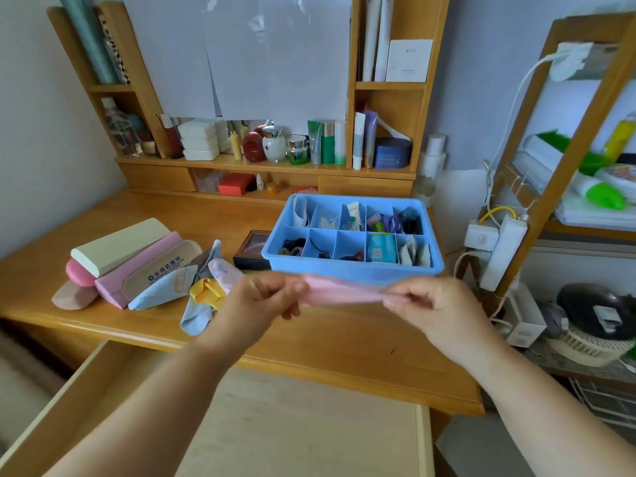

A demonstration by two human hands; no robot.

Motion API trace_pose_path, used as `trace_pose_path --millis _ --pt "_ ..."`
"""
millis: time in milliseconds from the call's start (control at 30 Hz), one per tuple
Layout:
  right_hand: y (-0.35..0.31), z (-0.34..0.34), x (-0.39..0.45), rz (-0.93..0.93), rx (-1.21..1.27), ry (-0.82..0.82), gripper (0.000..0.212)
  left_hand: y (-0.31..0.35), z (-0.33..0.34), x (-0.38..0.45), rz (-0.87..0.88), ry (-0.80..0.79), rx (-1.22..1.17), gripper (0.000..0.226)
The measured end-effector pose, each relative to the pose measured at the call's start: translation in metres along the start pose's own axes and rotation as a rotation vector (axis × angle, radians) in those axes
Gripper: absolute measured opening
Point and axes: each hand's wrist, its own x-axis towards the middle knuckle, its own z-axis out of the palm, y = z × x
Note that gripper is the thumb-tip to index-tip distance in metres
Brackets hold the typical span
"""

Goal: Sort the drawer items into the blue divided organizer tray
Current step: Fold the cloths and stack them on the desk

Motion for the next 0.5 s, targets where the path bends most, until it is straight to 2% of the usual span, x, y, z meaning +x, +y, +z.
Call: trace_pose_path --millis 100,167,267,500 --pt "0.033 0.022 -0.028 0.103 -0.121 -0.163 0.019 -0.042 0.012 -0.026 -0.177 -0.060 0.025 0.011" --pt "0.049 0.033 -0.037 0.163 -0.180 -0.220 0.025 -0.062 0.018 -0.036 -0.234 -0.111 0.044 0.010" --pt "0.062 0.036 -0.027 0.228 -0.194 -0.152 0.032 -0.073 0.020 -0.021 -0.261 -0.031 0.140 0.015" --pt "0.076 0.054 0.034 0.318 -0.354 0.039 0.030 -0.083 0.028 0.041 -0.166 0.122 0.540 0.019"
